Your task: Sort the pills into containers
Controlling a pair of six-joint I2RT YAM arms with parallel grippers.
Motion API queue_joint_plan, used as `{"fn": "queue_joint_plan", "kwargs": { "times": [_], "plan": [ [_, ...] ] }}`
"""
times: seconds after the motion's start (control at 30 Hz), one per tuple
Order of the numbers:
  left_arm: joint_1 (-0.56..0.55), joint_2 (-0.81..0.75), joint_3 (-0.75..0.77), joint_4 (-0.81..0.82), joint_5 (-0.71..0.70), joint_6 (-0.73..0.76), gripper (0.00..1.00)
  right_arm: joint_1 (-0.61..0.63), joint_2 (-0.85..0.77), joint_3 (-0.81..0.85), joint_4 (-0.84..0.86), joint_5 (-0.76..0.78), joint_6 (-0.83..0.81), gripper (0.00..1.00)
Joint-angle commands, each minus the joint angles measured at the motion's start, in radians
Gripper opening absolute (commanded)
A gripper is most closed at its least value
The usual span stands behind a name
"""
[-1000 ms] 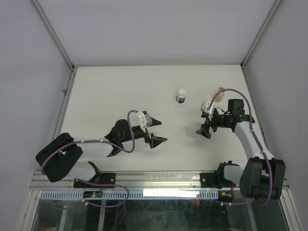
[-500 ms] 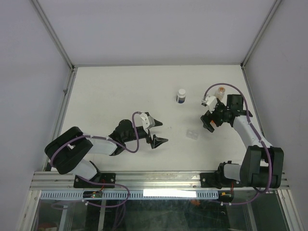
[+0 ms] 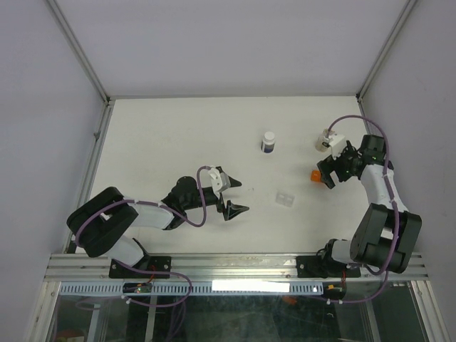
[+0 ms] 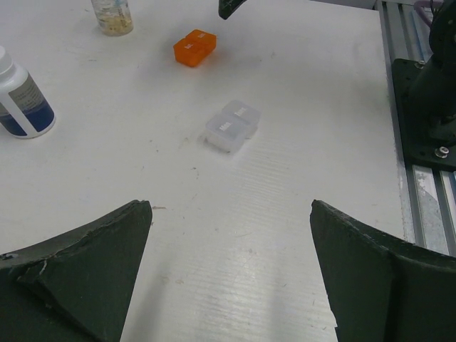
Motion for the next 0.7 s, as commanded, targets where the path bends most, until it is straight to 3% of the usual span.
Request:
{"fn": "queue_joint_plan", "kwargs": {
  "times": [0.0, 0.23, 0.3, 0.47, 0.67],
  "plan": [
    [-0.008, -0.037, 0.020, 0.023, 0.038, 0.046, 0.98, -0.091, 0.051, 0.125, -0.140, -0.205, -0.251, 0.96],
    [-0.008, -0.055, 0.011, 0.016, 0.039, 0.052, 0.98, -0.109, 0.196, 0.200, -0.266, -0.268, -0.670, 0.95],
    [-0.009, -0.065, 0.008, 0.008, 0.037, 0.055, 0.97, -0.105, 0.242, 0.258, -0.308, -0.292, -0.719, 0.93],
    [-0.008, -0.070, -0.006, 0.003, 0.030, 0.054, 0.98, 0.013, 0.332, 0.309, -0.292, -0.165, -0.618, 0.84],
    [-0.008, -0.118, -0.014, -0.012, 0.027, 0.054, 0.98, 0.109, 0.381, 0.291, -0.213, -0.042, -0.492, 0.81]
  ]
}}
